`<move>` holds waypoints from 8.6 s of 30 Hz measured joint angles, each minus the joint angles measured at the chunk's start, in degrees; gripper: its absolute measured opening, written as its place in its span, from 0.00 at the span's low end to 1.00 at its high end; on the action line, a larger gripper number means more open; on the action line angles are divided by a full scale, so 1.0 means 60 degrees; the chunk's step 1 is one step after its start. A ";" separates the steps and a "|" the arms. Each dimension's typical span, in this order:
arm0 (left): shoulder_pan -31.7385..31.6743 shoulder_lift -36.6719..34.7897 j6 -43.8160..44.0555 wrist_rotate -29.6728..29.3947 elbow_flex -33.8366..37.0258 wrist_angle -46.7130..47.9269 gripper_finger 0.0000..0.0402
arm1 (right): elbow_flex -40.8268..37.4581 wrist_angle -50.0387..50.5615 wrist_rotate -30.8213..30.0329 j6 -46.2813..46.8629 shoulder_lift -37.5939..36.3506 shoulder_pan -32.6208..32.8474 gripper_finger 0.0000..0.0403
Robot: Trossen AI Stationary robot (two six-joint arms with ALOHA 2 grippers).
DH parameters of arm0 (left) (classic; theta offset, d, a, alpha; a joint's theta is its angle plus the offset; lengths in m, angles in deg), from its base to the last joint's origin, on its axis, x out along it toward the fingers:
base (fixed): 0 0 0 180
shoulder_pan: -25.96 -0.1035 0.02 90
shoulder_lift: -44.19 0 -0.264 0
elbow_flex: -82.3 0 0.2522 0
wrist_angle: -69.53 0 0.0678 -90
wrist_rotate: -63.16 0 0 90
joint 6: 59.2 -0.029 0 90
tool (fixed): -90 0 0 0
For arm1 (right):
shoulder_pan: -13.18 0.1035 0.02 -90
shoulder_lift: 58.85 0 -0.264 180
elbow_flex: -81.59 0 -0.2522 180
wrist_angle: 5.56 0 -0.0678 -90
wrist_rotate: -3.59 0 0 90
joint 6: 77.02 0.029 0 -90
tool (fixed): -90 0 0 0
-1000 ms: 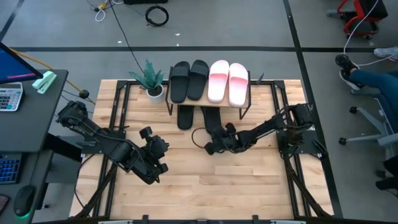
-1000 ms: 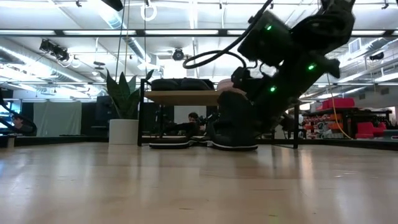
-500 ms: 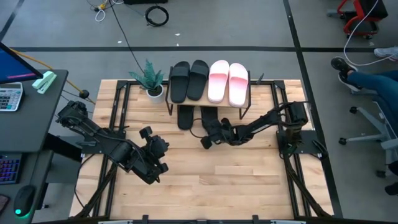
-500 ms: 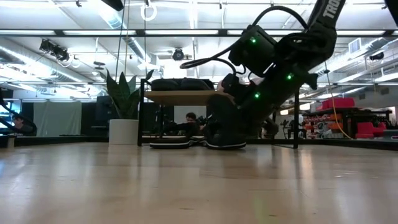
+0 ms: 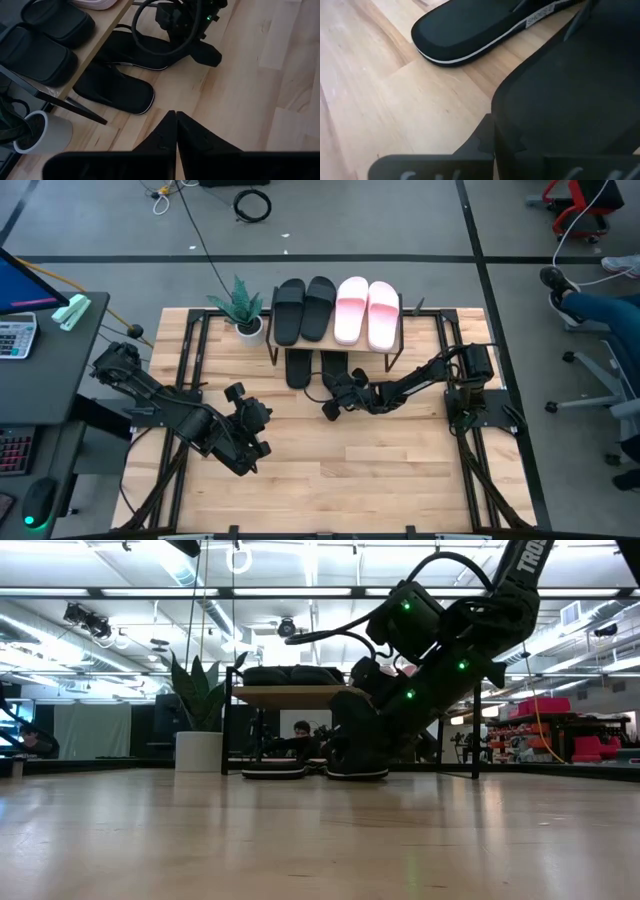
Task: Pick and place slides into the shelf
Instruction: Put the black slipper under the shelf, then return to Home Position
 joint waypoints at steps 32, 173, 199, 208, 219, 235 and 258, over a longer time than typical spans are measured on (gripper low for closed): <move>0.0000 0.0000 -0.0139 0.0000 0.0000 0.0000 0.02 | 0.0011 0.0182 -0.0316 -0.0149 -0.0104 -0.0133 0.00; 0.0062 -1.3952 -0.6668 0.1628 1.0430 -1.0857 0.08 | -0.7730 0.0955 0.2099 -0.3978 -1.7810 0.2942 0.03; 0.0064 -1.3937 -0.5307 0.2497 1.2866 -1.1924 0.08 | -0.7719 0.1393 0.2103 -0.4425 -1.7777 0.2946 0.03; 0.0018 -1.3930 -0.6309 0.2466 1.2866 -1.1680 0.09 | -0.7719 0.2161 0.2112 -0.4182 -1.7777 0.2942 0.03; 0.0018 -1.3930 -0.6637 0.2466 1.2866 -1.1602 0.06 | -0.7719 0.2172 0.2109 -0.4182 -1.7777 0.2946 0.03; 0.0018 -1.3930 -0.6637 0.2463 1.2874 -1.1601 0.07 | -0.7719 0.2175 0.2109 -0.4180 -1.7777 0.2942 0.03; 0.0018 -1.3930 -0.6634 0.2463 1.2877 -1.1593 0.08 | -0.7719 0.2175 0.2109 -0.4175 -1.7777 0.2943 0.03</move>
